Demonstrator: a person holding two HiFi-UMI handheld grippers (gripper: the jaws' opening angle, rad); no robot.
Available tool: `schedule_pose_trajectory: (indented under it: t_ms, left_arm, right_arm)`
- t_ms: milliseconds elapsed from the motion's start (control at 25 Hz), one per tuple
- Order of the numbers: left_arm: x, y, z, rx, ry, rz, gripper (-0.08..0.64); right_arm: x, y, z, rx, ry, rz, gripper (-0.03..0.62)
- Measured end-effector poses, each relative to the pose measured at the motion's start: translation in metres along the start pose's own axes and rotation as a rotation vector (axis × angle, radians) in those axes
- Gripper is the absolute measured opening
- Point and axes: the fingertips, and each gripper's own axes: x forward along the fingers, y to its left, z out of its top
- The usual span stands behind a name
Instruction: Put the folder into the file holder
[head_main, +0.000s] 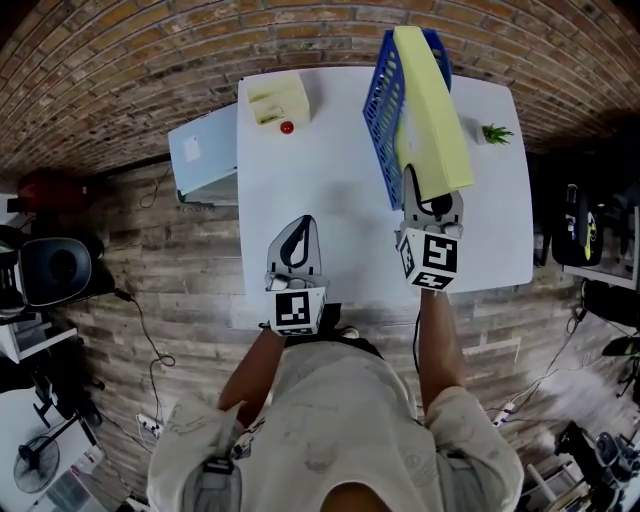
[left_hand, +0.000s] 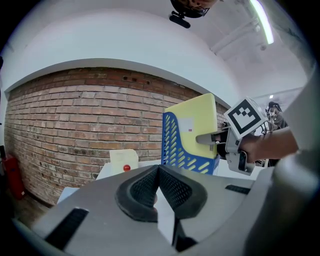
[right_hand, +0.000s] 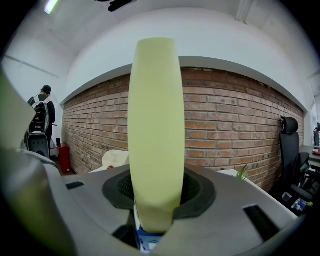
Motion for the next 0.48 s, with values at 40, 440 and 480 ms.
schedule_pose_trajectory:
  t_ms: [40, 440, 480]
  left_arm:
    - [0.0000, -0.0010, 0.0000, 0.000, 0.000, -0.002, 0.008]
    - [-0.0034, -0.0075, 0.0054, 0.001, -0.021, -0.014, 0.008]
    - [-0.0040, -0.0080, 0.0061, 0.004, -0.024, -0.015, 0.008]
  right_arm:
    - [0.0001, -0.0002, 0.0000, 0.001, 0.000, 0.000, 0.170]
    - [0.0007, -0.0017, -0.0006, 0.004, 0.001, -0.009, 0.195]
    - [0.0008, -0.0019, -0.0013, 0.006, 0.003, -0.010, 0.204]
